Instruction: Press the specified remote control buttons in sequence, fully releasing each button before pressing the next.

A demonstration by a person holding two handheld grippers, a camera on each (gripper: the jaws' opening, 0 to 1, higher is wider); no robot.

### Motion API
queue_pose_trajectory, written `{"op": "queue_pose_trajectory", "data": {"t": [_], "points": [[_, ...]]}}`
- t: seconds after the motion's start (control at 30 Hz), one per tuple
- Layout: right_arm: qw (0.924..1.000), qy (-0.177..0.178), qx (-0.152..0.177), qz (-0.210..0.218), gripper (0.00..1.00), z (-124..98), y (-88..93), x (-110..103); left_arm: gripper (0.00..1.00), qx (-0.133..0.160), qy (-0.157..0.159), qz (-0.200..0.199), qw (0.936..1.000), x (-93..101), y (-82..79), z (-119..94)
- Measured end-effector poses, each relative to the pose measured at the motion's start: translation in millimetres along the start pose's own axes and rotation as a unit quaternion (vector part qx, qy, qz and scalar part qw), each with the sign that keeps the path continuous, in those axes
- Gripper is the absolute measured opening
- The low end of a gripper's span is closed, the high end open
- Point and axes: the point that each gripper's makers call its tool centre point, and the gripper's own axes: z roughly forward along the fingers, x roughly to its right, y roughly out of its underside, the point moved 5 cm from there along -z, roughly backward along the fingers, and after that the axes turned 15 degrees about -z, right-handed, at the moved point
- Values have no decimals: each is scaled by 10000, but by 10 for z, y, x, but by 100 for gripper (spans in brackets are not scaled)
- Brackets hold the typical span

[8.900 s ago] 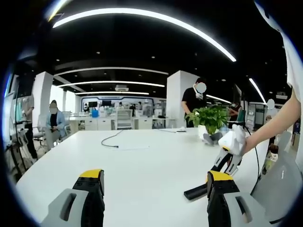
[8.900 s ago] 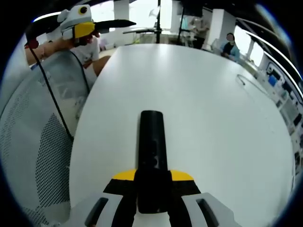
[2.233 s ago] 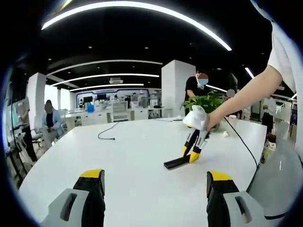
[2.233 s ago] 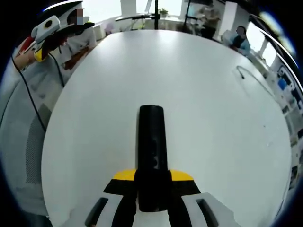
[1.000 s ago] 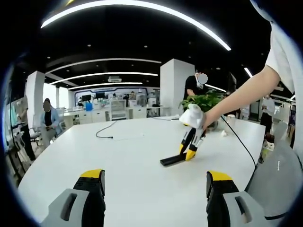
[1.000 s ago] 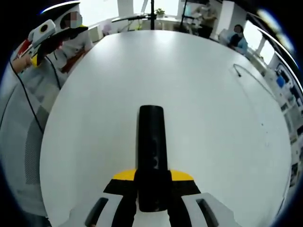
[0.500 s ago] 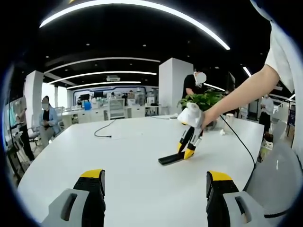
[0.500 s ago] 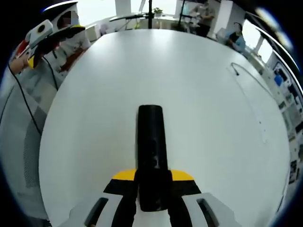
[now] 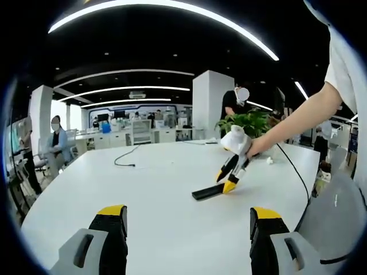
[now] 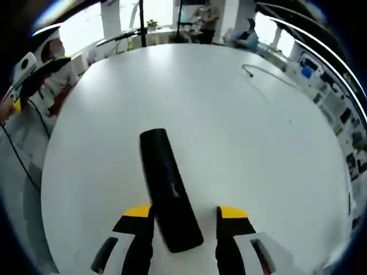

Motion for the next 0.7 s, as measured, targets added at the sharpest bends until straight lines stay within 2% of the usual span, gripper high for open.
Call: {"op": "queue_pose_trajectory", "data": {"t": [0.03,0.07,0.2,0.37,0.47,0.63,0.7], "points": [[9997,194,53,147,44,-4,3,9,91,8,-4,-10,10000,-2,-1,-2],[9980,361,237,458,47,4,-30,-5,91,14,-6,-14,10000,-3,-3,-3],[9913,661,733,872,50,-16,-105,-36,91,26,-5,-22,10000,-3,-4,-3],[9854,919,927,1090,65,-70,-115,-80,91,55,-18,-27,10000,-7,-12,-6],[9809,1091,1089,1186,66,-120,-126,-81,91,69,-5,-44,10000,-7,-15,-7],[9703,1396,1356,1437,79,-209,-153,-85,91,88,20,-55,9999,0,-21,-8],[9677,1414,1406,1539,81,-237,-157,-106,91,89,33,-61,9999,3,-22,-8]]}}
